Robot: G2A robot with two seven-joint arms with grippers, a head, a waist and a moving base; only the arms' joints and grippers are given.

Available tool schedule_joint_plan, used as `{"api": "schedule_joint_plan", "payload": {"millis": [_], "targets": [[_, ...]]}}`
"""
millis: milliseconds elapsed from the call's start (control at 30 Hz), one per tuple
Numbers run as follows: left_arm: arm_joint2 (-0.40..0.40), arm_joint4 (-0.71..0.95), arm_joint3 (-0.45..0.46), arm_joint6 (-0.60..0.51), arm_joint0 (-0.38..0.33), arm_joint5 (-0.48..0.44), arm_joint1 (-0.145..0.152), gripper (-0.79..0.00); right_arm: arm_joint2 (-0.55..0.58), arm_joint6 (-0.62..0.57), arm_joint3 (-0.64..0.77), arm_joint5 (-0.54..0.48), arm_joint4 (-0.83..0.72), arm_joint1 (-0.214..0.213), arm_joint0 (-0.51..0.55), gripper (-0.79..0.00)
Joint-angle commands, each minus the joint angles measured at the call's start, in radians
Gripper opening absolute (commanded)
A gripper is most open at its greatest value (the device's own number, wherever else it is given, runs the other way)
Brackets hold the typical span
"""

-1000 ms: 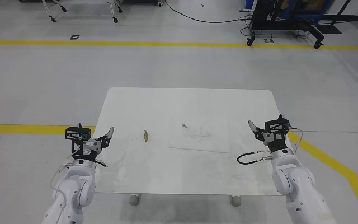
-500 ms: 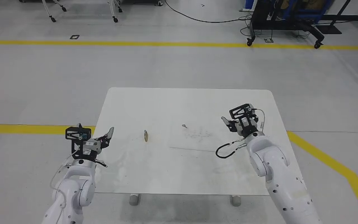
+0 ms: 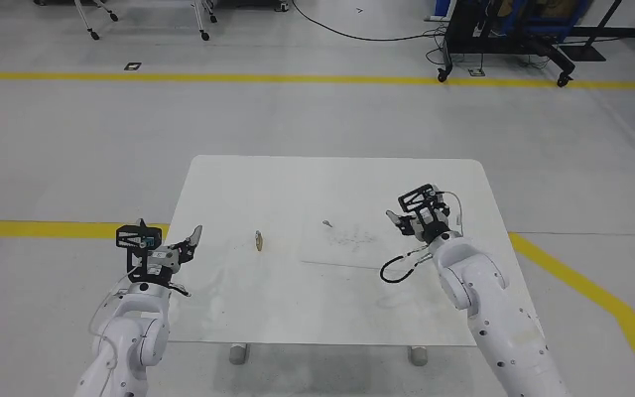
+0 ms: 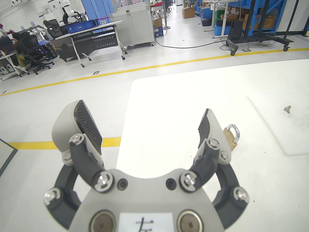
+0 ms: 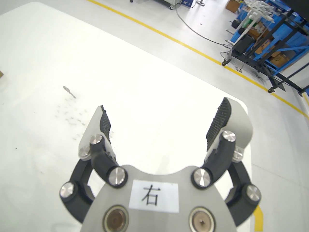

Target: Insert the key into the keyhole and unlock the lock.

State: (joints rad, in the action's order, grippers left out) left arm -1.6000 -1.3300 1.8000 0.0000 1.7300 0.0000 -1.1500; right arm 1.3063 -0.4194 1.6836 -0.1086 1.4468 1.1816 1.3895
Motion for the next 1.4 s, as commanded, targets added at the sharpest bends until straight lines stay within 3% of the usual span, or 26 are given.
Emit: {"api": "schedule_joint_plan", "payload": {"millis": [0, 200, 367, 567, 900, 967, 1067, 1233, 1367], "targets": [[0.000, 0.000, 0.000, 0.000, 0.000, 0.000, 0.000, 0.000, -0.034, -0.019, -0.074, -0.069, -0.037, 0.006, -0.071, 0.000], [0.000, 0.000, 0.000, 0.000, 0.000, 0.000, 0.000, 0.000, -0.147, -0.036, -0.284, -0.210, -0.026, 0.026, -0.253, 0.000], [0.000, 0.000, 0.000, 0.000, 0.000, 0.000, 0.000, 0.000, -0.240, -0.043, -0.429, -0.257, -0.031, 0.052, -0.362, 0.000], [0.000, 0.000, 0.000, 0.000, 0.000, 0.000, 0.000, 0.000, -0.309, -0.008, -0.568, -0.328, -0.071, 0.079, -0.454, 0.000], [0.000, 0.000, 0.000, 0.000, 0.000, 0.000, 0.000, 0.000, -0.395, 0.150, -0.700, -0.522, -0.029, 0.101, -0.549, 0.000], [0.000, 0.000, 0.000, 0.000, 0.000, 0.000, 0.000, 0.000, -0.412, 0.178, -0.732, -0.556, -0.023, 0.107, -0.571, -0.080], [0.000, 0.000, 0.000, 0.000, 0.000, 0.000, 0.000, 0.000, -0.439, 0.222, -0.779, -0.606, -0.005, 0.116, -0.606, -0.296], [0.000, 0.000, 0.000, 0.000, 0.000, 0.000, 0.000, 0.000, -0.491, 0.260, -0.859, -0.652, 0.023, 0.138, -0.663, -0.406], [0.000, 0.000, 0.000, 0.000, 0.000, 0.000, 0.000, 0.000, -0.537, 0.260, -0.918, -0.674, 0.028, 0.164, -0.703, -0.400]]}}
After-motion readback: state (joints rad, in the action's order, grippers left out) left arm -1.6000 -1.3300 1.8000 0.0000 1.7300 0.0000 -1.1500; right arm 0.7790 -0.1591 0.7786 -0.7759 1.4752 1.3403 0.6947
